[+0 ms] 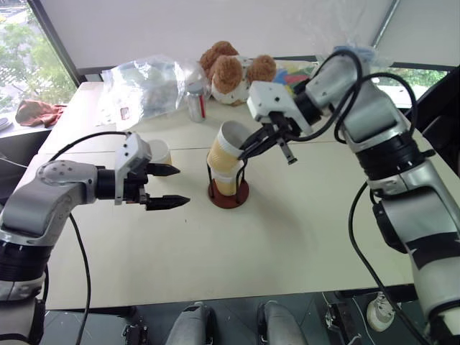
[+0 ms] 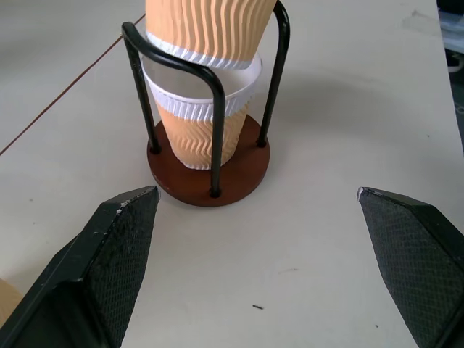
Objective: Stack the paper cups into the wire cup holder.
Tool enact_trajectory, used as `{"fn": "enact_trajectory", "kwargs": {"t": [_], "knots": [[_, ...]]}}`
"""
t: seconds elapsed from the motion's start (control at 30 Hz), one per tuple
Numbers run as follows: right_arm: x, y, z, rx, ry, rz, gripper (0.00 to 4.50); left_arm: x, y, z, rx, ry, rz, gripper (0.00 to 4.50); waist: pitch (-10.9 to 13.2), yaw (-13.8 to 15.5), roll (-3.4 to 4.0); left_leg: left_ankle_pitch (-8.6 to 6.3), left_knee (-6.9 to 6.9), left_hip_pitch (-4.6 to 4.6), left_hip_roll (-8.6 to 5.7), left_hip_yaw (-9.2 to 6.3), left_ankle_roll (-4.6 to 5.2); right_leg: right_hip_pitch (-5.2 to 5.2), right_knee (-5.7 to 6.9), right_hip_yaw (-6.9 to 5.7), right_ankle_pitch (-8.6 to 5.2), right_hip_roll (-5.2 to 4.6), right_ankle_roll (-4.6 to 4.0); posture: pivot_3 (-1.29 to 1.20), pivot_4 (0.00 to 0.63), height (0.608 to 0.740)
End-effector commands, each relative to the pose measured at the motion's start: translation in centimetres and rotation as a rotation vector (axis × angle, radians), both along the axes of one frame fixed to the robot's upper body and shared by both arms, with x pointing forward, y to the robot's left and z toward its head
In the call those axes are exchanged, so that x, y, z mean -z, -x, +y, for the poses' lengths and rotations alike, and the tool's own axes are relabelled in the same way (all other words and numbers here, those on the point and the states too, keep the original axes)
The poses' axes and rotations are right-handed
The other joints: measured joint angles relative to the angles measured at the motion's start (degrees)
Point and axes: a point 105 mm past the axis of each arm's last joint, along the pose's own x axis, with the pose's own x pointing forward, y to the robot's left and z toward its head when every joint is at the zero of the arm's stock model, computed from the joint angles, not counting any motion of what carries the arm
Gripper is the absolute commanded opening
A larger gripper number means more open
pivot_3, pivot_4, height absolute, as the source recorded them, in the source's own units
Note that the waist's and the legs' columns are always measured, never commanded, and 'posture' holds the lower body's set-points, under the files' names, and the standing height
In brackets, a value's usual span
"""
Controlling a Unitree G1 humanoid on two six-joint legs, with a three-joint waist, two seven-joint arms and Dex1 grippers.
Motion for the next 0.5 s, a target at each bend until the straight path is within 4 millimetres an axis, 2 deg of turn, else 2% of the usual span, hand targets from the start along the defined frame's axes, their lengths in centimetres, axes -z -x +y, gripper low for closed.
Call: {"fn": "enact_trajectory", "kwargs": {"t": [0.03, 0.1, 0.2, 0.23, 0.27, 0.33, 0.5], "knots": [[-0.94, -0.15, 0.18, -0.010, 0.007, -0.048, 0.29, -1.17, 0.20, 0.01, 0.004, 0.007, -0.047, 4.50, 0.00, -0.02, 0.00, 0.00, 0.00, 0.00, 0.00, 0.00, 0.00, 0.00, 0.00, 0.00, 0.00, 0.00, 0.00, 0.00, 0.150, 0.740], [-0.75, -0.34, 0.07, -0.006, 0.018, -0.052, 0.85, -1.22, 0.19, 0.00, 0.002, 0.009, -0.049, 4.50, 0.00, -0.04, 0.00, 0.00, 0.00, 0.00, 0.00, -0.01, 0.00, 0.00, 0.00, 0.00, 0.00, 0.00, 0.00, 0.00, 0.150, 0.740], [-0.79, -0.67, -0.08, 0.005, 0.022, -0.061, 2.30, -1.23, 0.18, -0.01, 0.000, 0.012, -0.051, 4.50, 0.00, -0.07, 0.00, 0.00, 0.00, 0.00, 0.01, -0.01, -0.01, 0.00, 0.00, 0.00, 0.00, 0.00, 0.00, 0.00, 0.150, 0.740], [-0.84, -0.79, -0.15, 0.009, 0.022, -0.065, 2.94, -1.22, 0.17, -0.02, 0.000, 0.013, -0.051, 4.50, 0.00, -0.08, 0.00, 0.00, 0.00, 0.00, 0.01, 0.00, -0.01, 0.00, 0.00, -0.01, 0.00, 0.00, 0.00, 0.00, 0.150, 0.740], [-0.87, -0.85, -0.19, 0.012, 0.022, -0.068, 3.32, -1.23, 0.17, -0.02, 0.000, 0.014, -0.052, 4.50, 0.00, -0.08, 0.00, 0.00, 0.00, 0.00, 0.01, 0.00, -0.01, 0.00, 0.00, 0.00, 0.00, 0.00, 0.00, 0.00, 0.150, 0.740], [-1.07, -0.91, -0.17, 0.015, 0.013, -0.068, 4.47, -1.19, 0.15, -0.04, -0.001, 0.016, -0.051, 4.50, 0.00, -0.05, 0.00, 0.00, 0.00, 0.00, 0.00, 0.00, -0.01, 0.00, 0.00, 0.00, 0.00, 0.00, 0.00, 0.00, 0.150, 0.740], [-1.60, -0.79, -0.15, 0.015, -0.008, -0.066, 4.49, -1.11, 0.06, -0.04, -0.002, 0.016, -0.050, 4.50, 0.00, -0.07, 0.00, 0.00, -0.01, 0.00, 0.01, -0.01, -0.01, 0.00, 0.00, 0.00, 0.00, 0.00, 0.00, 0.00, 0.150, 0.740]]}}
